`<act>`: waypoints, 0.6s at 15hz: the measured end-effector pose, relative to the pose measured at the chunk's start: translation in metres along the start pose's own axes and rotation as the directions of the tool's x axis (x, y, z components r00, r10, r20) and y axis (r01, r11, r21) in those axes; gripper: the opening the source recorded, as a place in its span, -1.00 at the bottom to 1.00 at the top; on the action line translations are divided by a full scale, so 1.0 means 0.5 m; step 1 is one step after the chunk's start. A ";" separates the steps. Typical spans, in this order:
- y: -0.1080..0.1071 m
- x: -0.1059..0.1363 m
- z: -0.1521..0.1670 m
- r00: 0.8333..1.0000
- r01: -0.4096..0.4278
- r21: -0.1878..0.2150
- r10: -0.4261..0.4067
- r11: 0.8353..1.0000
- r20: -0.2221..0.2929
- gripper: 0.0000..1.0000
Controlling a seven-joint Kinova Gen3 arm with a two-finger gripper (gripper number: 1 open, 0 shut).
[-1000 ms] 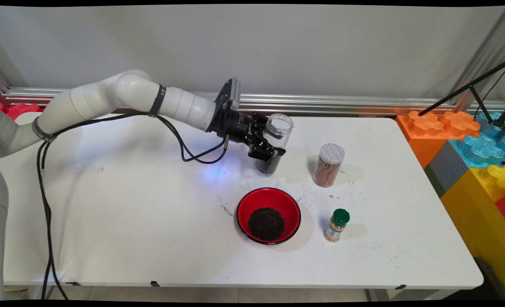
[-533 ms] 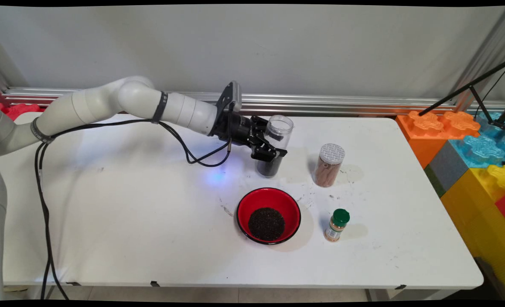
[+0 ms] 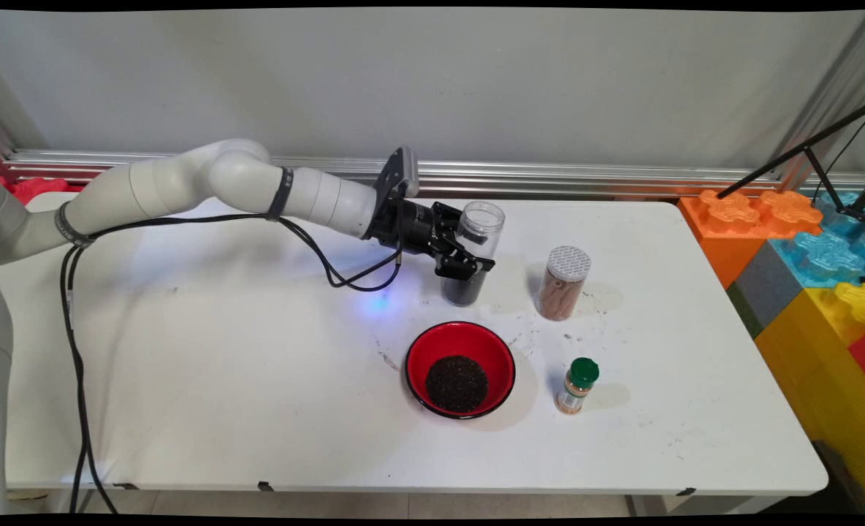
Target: Place the picked object on the table
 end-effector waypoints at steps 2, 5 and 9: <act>0.002 -0.003 0.003 1.000 -0.011 0.002 0.011 1.000 0.005 -1.00; 0.004 -0.007 0.006 0.999 -0.030 0.005 0.030 1.000 0.012 -1.00; 0.007 -0.009 0.007 0.999 -0.042 0.003 0.042 0.999 0.011 1.00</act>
